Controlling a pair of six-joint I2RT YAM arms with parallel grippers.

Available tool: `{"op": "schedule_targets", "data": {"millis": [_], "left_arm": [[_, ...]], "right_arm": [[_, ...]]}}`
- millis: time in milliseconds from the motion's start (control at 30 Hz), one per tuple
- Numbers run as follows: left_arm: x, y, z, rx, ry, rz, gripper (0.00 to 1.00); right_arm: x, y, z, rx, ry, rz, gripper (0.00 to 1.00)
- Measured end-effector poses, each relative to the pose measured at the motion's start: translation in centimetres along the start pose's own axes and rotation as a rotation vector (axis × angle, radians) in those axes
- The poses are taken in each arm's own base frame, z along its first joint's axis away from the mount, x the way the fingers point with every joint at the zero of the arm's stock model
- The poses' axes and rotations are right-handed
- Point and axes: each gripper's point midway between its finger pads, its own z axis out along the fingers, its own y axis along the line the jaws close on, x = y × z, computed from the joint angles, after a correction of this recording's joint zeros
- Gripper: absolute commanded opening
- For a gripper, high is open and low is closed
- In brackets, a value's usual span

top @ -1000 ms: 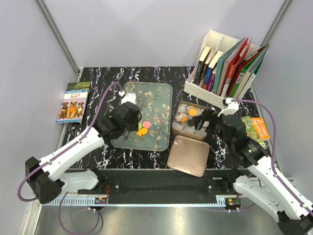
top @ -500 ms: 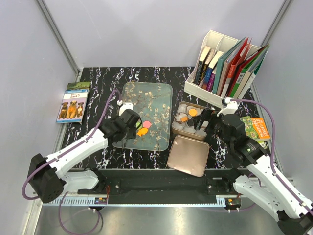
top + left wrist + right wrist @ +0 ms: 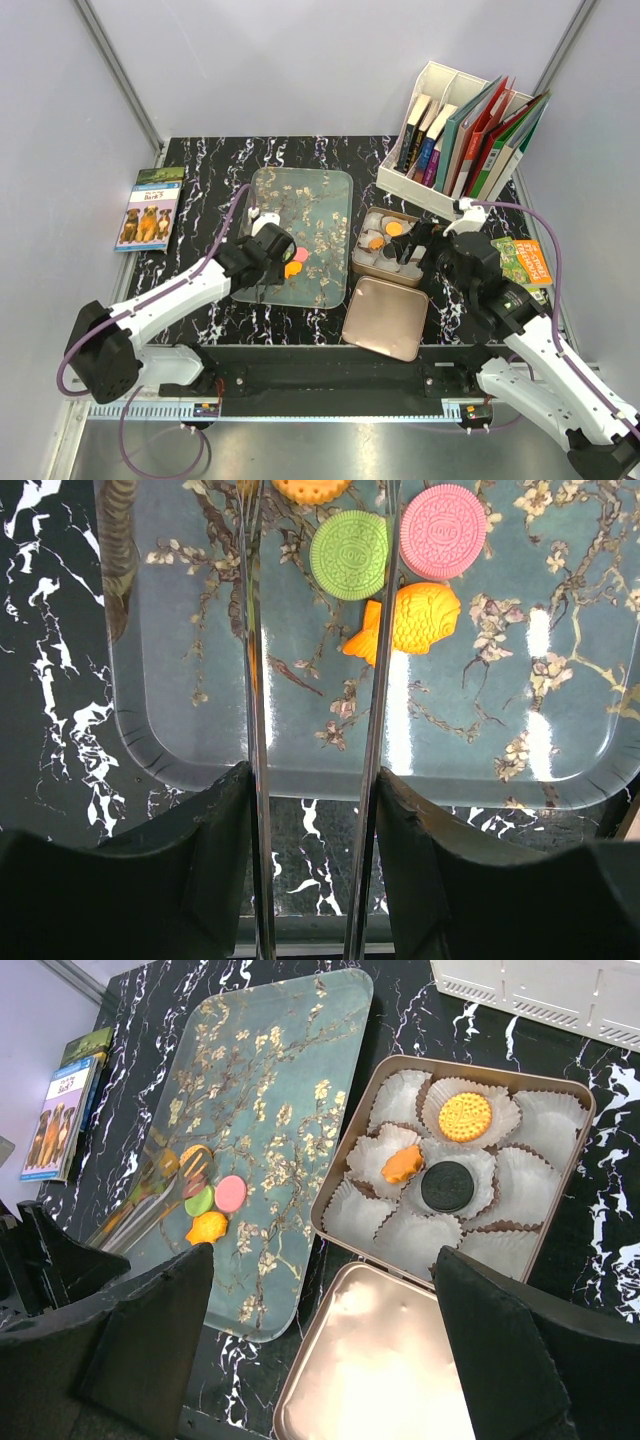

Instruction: Pack the cookies

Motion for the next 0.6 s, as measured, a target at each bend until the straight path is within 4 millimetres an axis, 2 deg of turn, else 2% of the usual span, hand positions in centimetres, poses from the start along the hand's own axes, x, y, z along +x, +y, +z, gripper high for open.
{"op": "schedule_targets", "data": {"millis": [500,567,600], "left_arm": [[0.1,0.3,0.8,-0.007,0.005,-0.016,0.5],[0.0,0.4,1.0,-0.009,0.004,-0.021,0.47],[0.0,0.4,1.1,-0.012,0.005,-0.022,0.43]], "right_arm": [[0.1,0.0,0.2,0.003,0.005,-0.001,1.0],[0.1,0.0,0.2,0.003,0.005,-0.002,1.0],[0.1,0.0,0.2,0.003,0.005,-0.002,1.0]]}}
